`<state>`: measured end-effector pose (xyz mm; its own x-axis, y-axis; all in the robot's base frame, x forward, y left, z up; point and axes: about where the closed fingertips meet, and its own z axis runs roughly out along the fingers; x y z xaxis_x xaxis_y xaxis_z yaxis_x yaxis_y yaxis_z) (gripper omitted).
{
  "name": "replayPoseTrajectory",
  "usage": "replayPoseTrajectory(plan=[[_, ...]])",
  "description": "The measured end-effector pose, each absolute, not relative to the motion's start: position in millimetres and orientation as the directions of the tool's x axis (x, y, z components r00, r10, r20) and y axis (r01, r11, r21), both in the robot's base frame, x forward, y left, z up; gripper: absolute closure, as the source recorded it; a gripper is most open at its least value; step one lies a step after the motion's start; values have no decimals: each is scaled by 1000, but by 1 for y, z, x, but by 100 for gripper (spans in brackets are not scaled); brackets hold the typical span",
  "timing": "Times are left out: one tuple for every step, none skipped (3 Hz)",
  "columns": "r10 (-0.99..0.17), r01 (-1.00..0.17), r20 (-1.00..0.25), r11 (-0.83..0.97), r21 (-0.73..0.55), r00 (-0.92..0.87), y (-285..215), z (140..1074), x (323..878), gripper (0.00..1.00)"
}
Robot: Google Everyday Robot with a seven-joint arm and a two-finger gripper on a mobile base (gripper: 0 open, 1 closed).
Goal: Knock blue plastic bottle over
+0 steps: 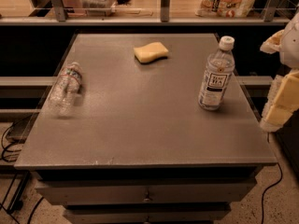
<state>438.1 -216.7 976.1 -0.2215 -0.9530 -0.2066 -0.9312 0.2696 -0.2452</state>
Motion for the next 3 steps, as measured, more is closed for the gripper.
replayPoseTrajectory(plan=[[-953,-931,-207,270,-245,-222,-217,976,438,0],[-944,-924,-262,270,-272,-199,-215,975,445,0],[-918,-910,-365,277,-309,-156,-206,969,458,0]])
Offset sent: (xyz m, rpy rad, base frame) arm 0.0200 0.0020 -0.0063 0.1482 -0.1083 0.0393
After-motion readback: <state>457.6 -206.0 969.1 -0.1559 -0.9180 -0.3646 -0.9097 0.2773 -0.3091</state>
